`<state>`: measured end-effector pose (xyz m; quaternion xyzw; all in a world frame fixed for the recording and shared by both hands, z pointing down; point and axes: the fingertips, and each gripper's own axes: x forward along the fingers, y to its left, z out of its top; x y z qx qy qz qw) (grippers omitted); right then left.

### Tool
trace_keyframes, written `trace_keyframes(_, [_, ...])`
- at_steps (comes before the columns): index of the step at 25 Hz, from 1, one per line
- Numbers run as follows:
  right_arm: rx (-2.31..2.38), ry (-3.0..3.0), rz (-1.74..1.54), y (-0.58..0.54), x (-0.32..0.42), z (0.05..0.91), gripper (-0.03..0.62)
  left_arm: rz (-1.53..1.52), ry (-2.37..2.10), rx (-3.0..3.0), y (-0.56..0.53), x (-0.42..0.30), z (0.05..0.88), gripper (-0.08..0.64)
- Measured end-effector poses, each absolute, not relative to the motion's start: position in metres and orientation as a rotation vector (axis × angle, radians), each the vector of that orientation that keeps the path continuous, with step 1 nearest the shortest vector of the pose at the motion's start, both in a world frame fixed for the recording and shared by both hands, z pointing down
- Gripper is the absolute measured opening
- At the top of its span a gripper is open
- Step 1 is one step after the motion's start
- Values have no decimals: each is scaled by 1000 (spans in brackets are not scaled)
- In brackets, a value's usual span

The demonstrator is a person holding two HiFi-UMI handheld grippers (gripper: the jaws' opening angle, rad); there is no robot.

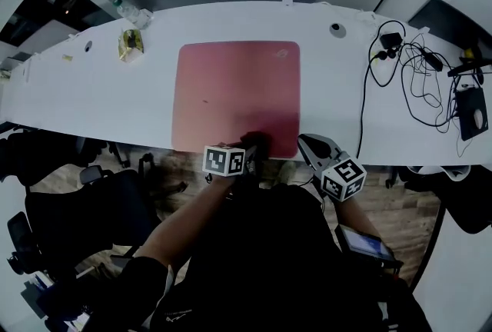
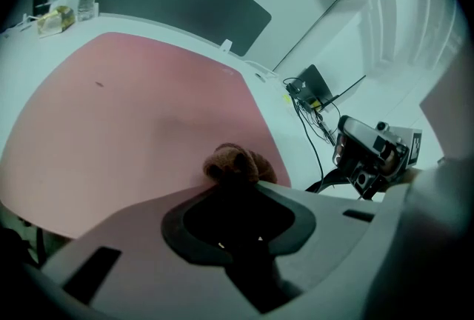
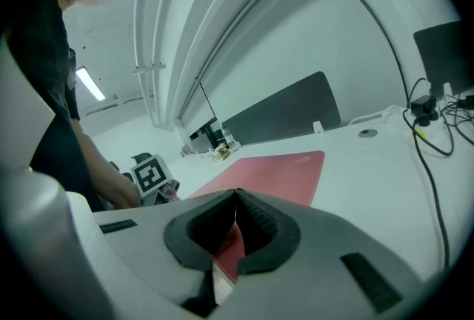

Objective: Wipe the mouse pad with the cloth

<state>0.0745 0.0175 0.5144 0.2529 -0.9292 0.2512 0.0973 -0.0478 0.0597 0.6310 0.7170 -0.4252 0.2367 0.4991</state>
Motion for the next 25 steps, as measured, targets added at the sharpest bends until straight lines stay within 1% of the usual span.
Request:
trace_keyframes(19, [651, -2753, 687, 22, 28, 507, 26, 563, -1169, 1711, 75, -143, 633, 89])
trace_keyframes(25, [632, -2747, 677, 25, 12, 506, 26, 612, -1200, 1722, 80, -175, 635, 91])
